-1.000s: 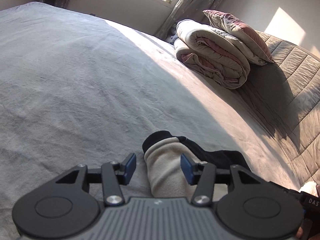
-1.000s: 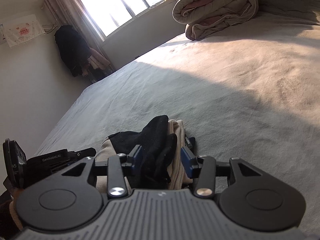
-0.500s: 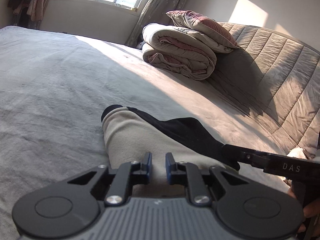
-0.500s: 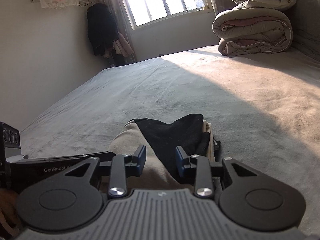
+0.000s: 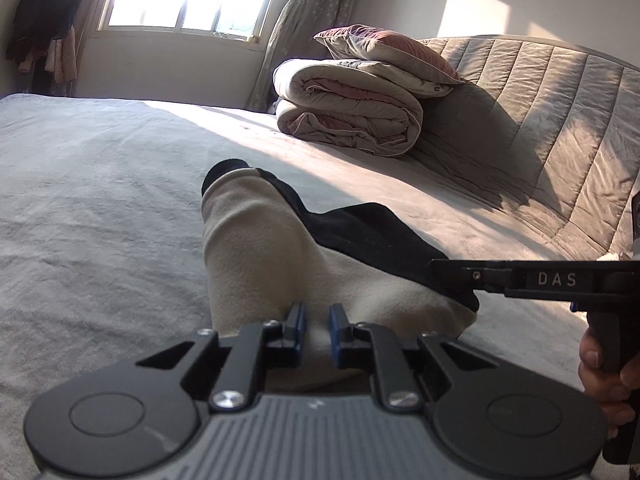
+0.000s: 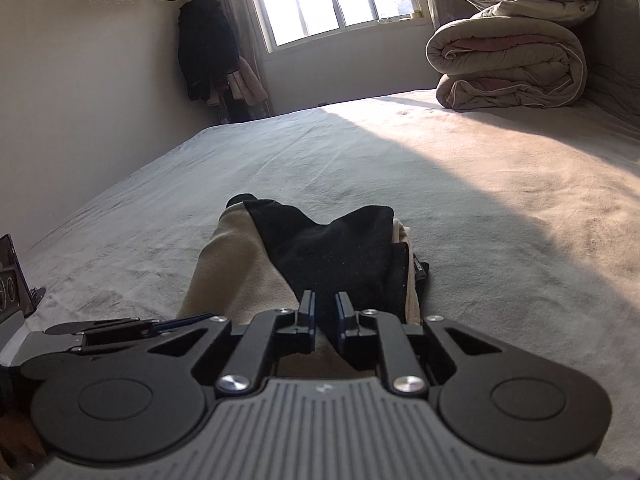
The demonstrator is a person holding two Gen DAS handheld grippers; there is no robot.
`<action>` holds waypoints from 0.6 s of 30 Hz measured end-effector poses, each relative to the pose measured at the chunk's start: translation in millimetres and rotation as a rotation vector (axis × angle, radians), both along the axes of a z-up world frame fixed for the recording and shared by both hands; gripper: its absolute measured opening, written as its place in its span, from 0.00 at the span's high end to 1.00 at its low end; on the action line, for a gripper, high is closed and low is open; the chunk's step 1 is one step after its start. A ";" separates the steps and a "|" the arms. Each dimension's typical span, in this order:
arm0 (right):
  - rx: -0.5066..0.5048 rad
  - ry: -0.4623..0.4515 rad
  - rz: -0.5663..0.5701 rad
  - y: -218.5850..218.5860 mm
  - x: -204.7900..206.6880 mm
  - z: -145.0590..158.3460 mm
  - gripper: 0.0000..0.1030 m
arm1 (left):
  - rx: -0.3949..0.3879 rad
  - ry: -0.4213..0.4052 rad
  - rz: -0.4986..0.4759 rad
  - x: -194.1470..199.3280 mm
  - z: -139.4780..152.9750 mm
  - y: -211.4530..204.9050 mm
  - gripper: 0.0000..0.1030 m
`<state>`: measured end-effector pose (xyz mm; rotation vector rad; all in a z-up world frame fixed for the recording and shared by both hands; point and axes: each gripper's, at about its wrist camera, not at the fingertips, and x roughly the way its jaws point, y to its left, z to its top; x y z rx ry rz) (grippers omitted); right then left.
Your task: Fold clothes
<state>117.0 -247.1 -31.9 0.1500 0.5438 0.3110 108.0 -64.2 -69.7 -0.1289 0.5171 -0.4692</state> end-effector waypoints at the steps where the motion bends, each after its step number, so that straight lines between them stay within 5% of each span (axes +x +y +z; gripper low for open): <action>1: -0.028 0.006 0.010 2.6 1.9 -2.2 0.83 | 0.005 -0.004 0.002 -1.0 -0.1 -1.2 0.87; 7: -0.093 0.056 0.070 -8.5 7.1 -3.2 0.90 | 0.068 0.018 -0.070 7.2 10.1 -0.5 0.87; 15: -0.019 0.116 0.118 -23.5 7.3 4.9 0.90 | 0.086 0.127 -0.179 24.1 34.1 25.8 0.83; 17: 0.015 0.127 0.127 -29.2 6.4 8.2 0.87 | 0.073 0.156 -0.169 25.5 39.1 32.5 0.75; 18: 0.018 0.126 0.127 -30.6 5.3 10.7 0.86 | 0.074 0.172 -0.153 26.0 41.2 34.9 0.61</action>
